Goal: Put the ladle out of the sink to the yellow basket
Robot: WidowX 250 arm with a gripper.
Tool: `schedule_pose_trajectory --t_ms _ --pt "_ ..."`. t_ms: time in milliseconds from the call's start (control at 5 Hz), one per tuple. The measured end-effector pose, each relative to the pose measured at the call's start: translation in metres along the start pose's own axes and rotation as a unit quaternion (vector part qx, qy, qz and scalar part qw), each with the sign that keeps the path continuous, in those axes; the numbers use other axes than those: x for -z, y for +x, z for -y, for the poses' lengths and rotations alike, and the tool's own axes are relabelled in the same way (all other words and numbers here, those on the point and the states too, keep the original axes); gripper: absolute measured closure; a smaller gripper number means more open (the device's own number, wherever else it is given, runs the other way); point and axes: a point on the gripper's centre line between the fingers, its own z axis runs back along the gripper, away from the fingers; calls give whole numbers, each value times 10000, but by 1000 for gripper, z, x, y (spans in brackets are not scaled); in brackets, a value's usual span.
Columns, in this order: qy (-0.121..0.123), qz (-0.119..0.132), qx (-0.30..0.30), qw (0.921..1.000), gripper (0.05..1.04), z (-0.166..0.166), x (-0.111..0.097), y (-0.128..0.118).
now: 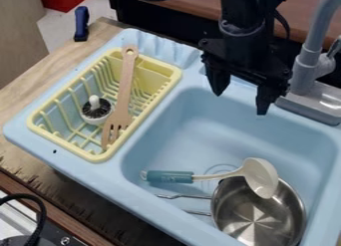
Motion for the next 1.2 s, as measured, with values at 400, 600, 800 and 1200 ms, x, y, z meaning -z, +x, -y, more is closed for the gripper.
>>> schedule_pose_trajectory --t_ms 400,600,800,1200 --pt "-54 -317 769 9965 86 -5 9 -19" --pt "19 -242 1277 9915 86 -14 -1 -21" --pt "-102 -371 2064 9777 86 -28 -1 -31" --pt "-307 -307 3626 9309 86 -41 1 -63"
